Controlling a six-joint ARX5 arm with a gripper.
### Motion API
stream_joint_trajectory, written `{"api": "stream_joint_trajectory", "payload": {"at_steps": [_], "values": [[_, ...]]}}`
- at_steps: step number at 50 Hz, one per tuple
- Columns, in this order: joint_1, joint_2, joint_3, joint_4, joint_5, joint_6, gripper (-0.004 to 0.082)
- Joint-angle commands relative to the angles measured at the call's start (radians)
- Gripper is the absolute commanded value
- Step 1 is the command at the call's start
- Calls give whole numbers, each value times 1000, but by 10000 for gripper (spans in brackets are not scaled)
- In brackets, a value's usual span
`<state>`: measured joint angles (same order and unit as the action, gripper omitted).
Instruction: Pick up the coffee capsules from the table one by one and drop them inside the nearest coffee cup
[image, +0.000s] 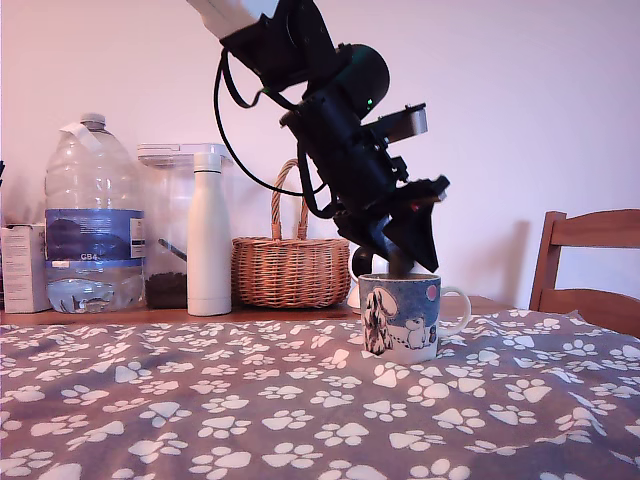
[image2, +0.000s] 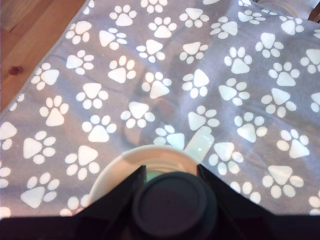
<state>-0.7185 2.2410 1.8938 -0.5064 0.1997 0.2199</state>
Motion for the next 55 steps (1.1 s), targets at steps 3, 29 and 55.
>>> {"api": "stream_joint_trajectory", "payload": {"at_steps": [3,29,55], "values": [[-5,45,4,37,-18,5,549],[3,44,3,146,2,4,589],[20,1,-2,172,93,5,86]]}}
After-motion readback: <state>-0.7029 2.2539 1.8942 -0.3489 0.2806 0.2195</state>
